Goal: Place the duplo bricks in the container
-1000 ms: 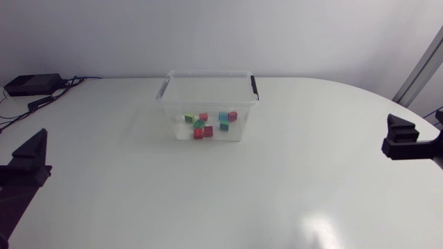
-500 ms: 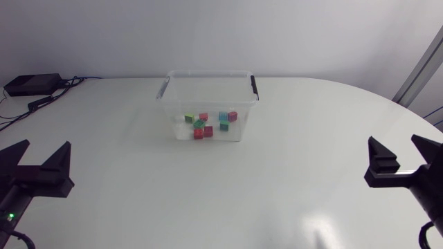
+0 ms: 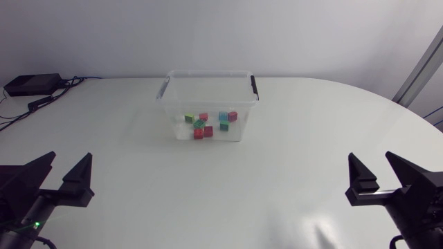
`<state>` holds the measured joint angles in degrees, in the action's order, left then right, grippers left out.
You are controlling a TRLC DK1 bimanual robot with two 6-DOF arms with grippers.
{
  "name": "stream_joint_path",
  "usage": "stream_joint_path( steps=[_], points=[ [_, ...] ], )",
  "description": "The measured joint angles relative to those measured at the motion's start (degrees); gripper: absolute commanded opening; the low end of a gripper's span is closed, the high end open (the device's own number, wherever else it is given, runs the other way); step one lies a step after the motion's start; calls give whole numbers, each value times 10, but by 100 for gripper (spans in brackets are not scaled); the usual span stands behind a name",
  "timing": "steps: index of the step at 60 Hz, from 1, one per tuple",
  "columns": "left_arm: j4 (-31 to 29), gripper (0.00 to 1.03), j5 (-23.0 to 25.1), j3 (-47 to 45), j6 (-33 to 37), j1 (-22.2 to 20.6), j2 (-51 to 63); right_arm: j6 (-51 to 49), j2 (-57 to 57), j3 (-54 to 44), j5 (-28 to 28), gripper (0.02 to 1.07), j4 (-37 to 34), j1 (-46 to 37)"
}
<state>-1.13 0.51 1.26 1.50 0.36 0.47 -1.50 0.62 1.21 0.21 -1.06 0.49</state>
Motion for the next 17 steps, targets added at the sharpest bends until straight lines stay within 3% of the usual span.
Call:
stream_joint_path(
  steps=[17],
  points=[
    [2,99,-2,0,0,-1,-1,0,-3,0,0,102,0,-2]
  ],
)
